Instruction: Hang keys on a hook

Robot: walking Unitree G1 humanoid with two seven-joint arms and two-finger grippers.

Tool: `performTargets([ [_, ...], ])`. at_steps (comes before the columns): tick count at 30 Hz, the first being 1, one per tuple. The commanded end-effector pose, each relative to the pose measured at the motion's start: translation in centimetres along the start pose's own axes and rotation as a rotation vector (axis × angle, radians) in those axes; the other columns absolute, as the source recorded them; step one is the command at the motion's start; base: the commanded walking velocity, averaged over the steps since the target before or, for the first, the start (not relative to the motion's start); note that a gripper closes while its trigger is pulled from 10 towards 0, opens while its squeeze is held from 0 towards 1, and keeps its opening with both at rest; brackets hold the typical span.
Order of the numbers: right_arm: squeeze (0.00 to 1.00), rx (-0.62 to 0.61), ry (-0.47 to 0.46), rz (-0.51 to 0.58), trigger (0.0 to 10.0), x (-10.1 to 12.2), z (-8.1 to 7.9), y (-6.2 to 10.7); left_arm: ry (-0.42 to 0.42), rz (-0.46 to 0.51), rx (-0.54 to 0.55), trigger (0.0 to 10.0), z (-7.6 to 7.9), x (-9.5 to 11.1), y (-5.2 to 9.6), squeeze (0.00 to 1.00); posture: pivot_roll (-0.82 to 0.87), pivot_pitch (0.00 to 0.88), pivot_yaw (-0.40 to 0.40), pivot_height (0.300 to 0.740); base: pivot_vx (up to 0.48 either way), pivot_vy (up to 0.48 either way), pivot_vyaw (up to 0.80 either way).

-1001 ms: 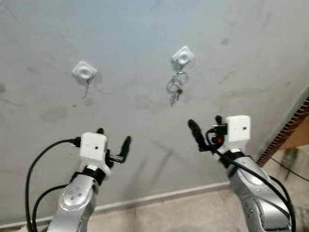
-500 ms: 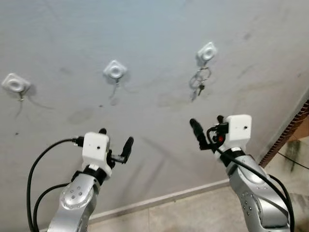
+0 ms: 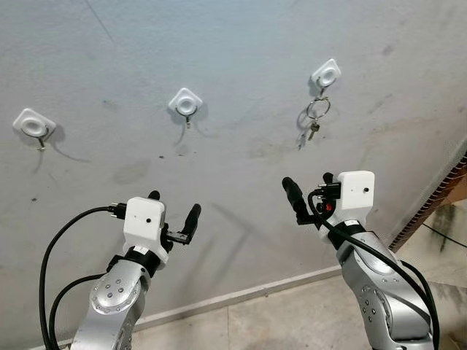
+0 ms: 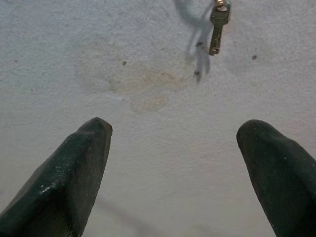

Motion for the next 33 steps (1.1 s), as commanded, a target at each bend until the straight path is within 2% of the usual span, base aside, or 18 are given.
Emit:
performTargets([
  [1, 0.00, -0.005, -0.013, 0.013, 10.0, 0.34, -0.08, -0.26, 0.000, -0.007, 0.013, 10.0, -0.34, -0.21, -0.01, 0.00, 0.02, 0.032, 0.068, 0.740, 0.000, 0.000, 0.00],
  [6, 0.00, -0.023, -0.011, 0.011, 10.0, 0.35, 0.25, -0.36, -0.001, -0.008, 0.013, 10.0, -0.35, -0.24, -0.08, 0.00, 0.01, 0.029, 0.068, 0.740, 0.000, 0.000, 0.00],
  [10, 0.00, 0.006, -0.059, 0.010, 10.0, 0.45, 0.05, -0.34, -0.002, -0.007, 0.012, 10.0, -0.33, -0.24, -0.16, 0.00, 0.01, 0.027, 0.068, 0.740, -0.191, 0.000, 0.00],
  [21, 0.00, 0.020, -0.051, 0.021, 10.0, 0.75, -0.04, -0.59, -0.005, -0.004, 0.006, 10.0, -0.32, -0.25, -0.35, 0.00, 0.01, 0.018, 0.069, 0.740, -0.267, 0.000, 0.00],
  [26, 0.00, 0.000, -0.009, 0.017, 10.0, 0.75, 0.10, -0.71, -0.006, -0.003, 0.004, 10.0, -0.28, -0.24, -0.39, 0.00, 0.01, 0.014, 0.070, 0.740, -0.283, 0.000, 0.00],
  [33, 0.00, -0.004, -0.001, 0.022, 10.0, 0.72, 0.32, -0.84, -0.008, -0.003, 0.001, 10.0, -0.26, -0.25, -0.40, 0.00, 0.01, 0.016, 0.071, 0.740, -0.286, 0.000, 0.00],
])
Point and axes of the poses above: a point about 5 cm out from each wrist's last joint towards the gripper, its own y axis pointing back from the gripper into the wrist, its own x axis along the axis of the wrist's last joint, z = x × y, the point moved 4 cm from there along -y, pointing out of the wrist towards the gripper, and after that the axes turned 15 degrees about y, right-handed, at the moved point
